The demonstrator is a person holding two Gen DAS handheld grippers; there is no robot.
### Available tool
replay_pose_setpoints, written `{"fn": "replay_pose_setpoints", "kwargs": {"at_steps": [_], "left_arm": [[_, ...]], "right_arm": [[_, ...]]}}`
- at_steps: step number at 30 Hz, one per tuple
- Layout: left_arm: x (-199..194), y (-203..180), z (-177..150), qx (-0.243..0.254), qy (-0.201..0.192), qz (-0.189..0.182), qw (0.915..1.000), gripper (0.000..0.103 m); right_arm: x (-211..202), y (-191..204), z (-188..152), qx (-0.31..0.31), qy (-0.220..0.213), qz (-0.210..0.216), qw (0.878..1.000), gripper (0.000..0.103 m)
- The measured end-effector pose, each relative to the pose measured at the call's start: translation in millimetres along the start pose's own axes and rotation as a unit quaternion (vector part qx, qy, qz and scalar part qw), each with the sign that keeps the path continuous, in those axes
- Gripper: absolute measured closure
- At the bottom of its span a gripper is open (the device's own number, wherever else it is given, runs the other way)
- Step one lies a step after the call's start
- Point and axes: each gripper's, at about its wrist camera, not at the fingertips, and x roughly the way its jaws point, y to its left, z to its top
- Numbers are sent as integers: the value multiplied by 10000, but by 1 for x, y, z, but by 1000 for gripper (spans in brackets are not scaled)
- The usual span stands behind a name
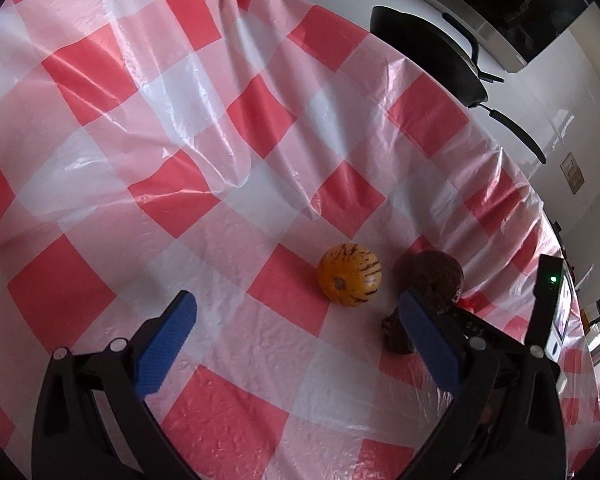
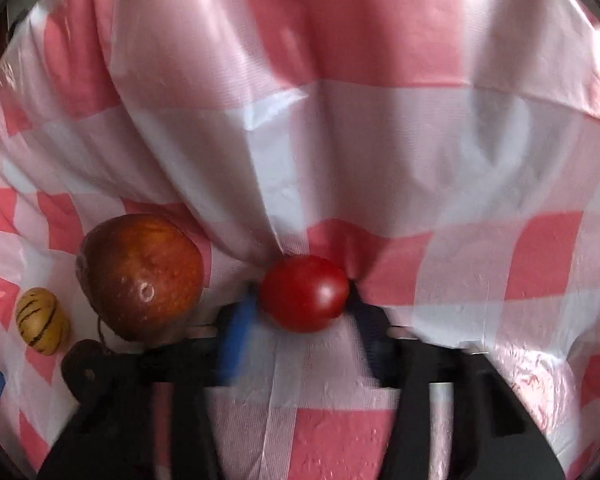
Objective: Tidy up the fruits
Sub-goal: 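Grasp the red tomato with the right gripper while the left gripper grasps the striped yellow fruit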
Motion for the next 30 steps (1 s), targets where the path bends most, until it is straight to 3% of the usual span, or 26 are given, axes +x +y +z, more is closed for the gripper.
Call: {"fn": "replay_pose_setpoints", "kwargs": {"at_steps": [7, 12, 15, 20, 23, 29, 30], "left_arm": [[-1, -3, -2, 164, 40, -96, 9998, 2], [4, -7, -2, 322, 246, -71, 9992, 2], [12, -8, -1, 446, 486, 179, 9977, 2], [32, -34, 4, 1325, 681, 519, 9875, 2], [55, -54, 10, 2026, 775, 869, 9723, 2], [91, -60, 27, 2091, 1049, 930, 9678, 10], [97, -63, 27, 2229, 1125, 955, 9636, 17]], "right_arm": [[-56, -23, -52, 835, -404, 534, 9943, 63], [-63, -43, -69, 1522, -559, 974, 9820, 63], [-57, -54, -70, 1769, -477, 1199, 9757, 63], [-64, -51, -78, 1705, -481, 1323, 9753, 63], [-62, -51, -77, 1679, -446, 1341, 9756, 63], [-58, -48, -73, 1629, -385, 1336, 9768, 63], [-57, -47, -73, 1618, -371, 1334, 9771, 63]]}}
